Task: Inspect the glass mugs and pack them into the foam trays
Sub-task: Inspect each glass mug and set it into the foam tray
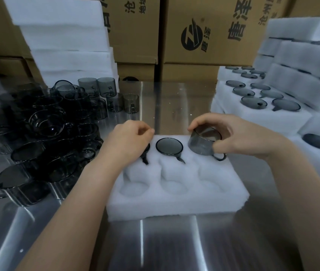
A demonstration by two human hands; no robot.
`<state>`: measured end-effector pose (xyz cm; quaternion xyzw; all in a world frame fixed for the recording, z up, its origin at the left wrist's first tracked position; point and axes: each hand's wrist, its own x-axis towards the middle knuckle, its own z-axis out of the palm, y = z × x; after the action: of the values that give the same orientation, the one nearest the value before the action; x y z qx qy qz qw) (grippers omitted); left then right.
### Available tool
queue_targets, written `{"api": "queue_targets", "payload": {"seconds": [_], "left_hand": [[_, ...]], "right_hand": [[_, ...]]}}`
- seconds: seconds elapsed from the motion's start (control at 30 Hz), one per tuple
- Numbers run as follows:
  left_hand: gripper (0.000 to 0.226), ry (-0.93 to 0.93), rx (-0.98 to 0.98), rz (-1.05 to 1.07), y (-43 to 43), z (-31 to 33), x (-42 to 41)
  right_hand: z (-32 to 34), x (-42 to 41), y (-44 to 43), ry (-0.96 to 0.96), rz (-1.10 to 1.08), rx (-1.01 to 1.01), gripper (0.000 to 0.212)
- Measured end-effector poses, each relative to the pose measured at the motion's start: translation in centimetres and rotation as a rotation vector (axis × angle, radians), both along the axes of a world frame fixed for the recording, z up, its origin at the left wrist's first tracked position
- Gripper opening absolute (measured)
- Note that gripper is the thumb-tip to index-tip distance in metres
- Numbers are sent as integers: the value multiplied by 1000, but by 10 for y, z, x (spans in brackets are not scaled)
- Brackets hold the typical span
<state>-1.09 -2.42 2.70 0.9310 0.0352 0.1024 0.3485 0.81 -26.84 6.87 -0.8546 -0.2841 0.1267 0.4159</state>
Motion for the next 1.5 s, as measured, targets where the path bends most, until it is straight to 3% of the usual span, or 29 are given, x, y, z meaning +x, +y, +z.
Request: {"api": "queue_targets", "payload": {"seconds": [0.27, 0.43, 0.63, 0.93, 1.07, 1.27, 1.5], "left_hand": [[24, 19, 57, 0, -1, -1, 0], [25, 9, 101, 14, -2, -3, 2], [25, 6, 126, 26, -1, -6, 5], [26, 36, 96, -11, 2, 13, 22], [43, 17, 176, -20, 8, 33, 66], [57, 82, 458, -40, 23, 20, 127], [66, 69, 404, -36, 53, 5, 169]], "right_hand": [[-7, -1, 12, 81, -29, -275, 31], [-9, -6, 25, -142, -14, -565, 57], [-22, -9, 35, -139, -11, -725, 60], [-33, -8, 36, -234, -120, -574, 57], [-37, 1, 38, -339, -157, -405, 27], [-42, 2, 35, -371, -140, -359, 24], [-43, 4, 35, -375, -139, -372, 20]]}}
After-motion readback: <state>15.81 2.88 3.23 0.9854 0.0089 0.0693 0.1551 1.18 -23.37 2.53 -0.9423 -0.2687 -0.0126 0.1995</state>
